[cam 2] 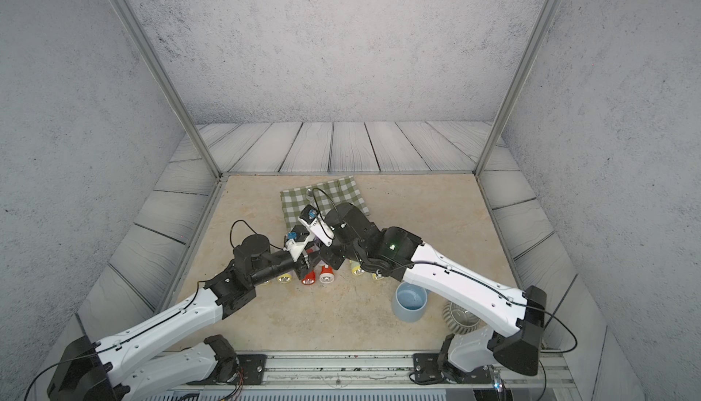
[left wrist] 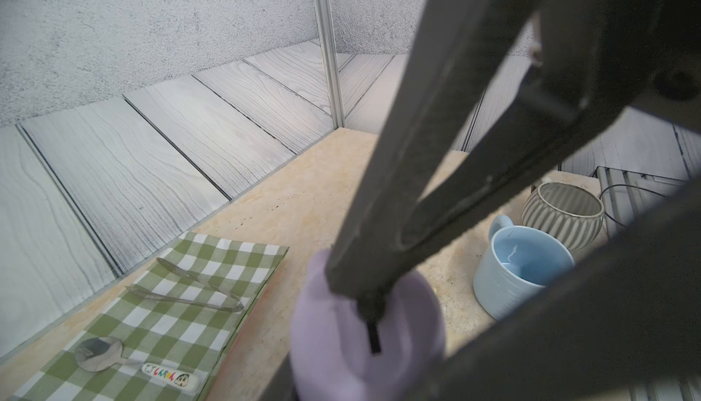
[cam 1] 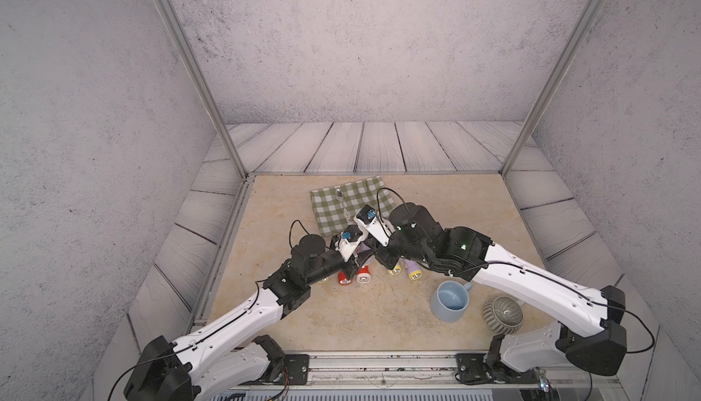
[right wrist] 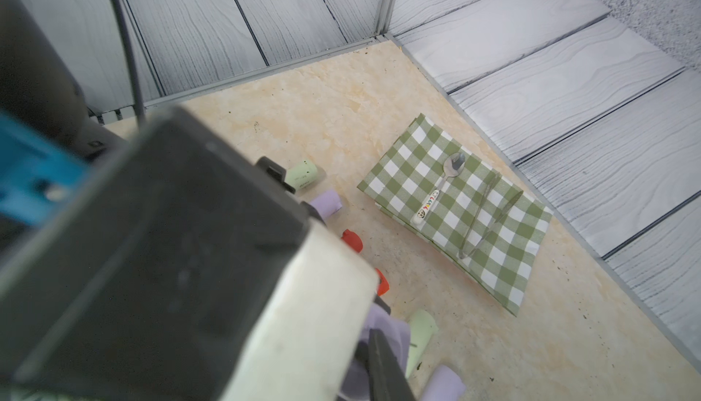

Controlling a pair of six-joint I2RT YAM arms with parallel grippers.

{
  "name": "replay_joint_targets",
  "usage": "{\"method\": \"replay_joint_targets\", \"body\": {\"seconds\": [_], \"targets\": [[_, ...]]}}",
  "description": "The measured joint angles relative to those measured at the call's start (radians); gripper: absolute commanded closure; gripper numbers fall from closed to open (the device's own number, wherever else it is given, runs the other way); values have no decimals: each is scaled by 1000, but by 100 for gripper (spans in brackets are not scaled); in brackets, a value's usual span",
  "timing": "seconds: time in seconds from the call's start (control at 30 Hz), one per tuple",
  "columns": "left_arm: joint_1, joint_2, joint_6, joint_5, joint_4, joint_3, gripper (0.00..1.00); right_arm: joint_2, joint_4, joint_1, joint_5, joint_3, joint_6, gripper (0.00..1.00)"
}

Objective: Close the plug at the bottom of the flashlight
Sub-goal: Close the plug of the flashlight.

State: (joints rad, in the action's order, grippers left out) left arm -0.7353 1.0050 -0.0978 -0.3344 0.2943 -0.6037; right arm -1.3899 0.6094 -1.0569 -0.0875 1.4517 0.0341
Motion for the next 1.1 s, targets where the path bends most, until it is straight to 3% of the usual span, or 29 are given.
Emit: {"method": "replay_joint_targets", "body": {"seconds": [0.5,0.9,1.1], "targets": [[0,-1,0,9,-37,5,100,-3,-82,19,104,-48,-110,96],[-1,-10,-7,8,-16,5,100,15,-71,10,182,-62,-123,91],[-5,-26,1,9,-4,5,100,165,-56,6,150,-174,-109,89]]}}
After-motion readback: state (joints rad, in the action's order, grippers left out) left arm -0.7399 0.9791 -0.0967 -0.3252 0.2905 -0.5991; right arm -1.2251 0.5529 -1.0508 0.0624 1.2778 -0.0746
